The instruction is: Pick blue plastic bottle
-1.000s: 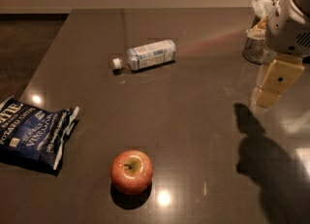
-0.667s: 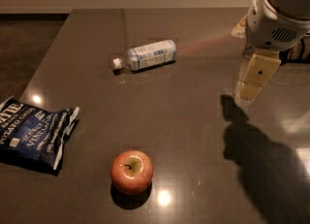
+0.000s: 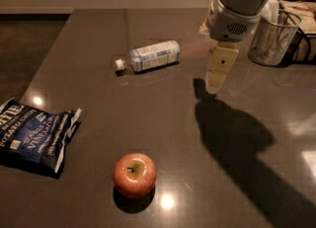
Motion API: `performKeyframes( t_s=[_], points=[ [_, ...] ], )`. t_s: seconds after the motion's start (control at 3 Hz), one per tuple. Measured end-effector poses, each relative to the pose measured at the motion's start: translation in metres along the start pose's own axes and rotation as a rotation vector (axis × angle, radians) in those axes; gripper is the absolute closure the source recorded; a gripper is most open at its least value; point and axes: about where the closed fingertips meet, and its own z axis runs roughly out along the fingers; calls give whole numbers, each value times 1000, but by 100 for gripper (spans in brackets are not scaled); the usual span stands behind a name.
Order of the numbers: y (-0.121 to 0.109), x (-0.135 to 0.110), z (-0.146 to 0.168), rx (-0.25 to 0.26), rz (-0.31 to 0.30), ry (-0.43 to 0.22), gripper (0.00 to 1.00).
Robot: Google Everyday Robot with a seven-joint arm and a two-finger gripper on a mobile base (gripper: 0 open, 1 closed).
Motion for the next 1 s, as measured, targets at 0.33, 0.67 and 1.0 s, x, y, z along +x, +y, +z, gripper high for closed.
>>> performKeyframes(
  t_s=[0.33, 0.67, 1.0],
  points=[
    [-33, -26, 21, 0, -80, 0, 0],
    [-61, -54, 39, -7, -158, 11, 0],
    [-80, -75, 62, -27, -225, 33, 0]
  ],
)
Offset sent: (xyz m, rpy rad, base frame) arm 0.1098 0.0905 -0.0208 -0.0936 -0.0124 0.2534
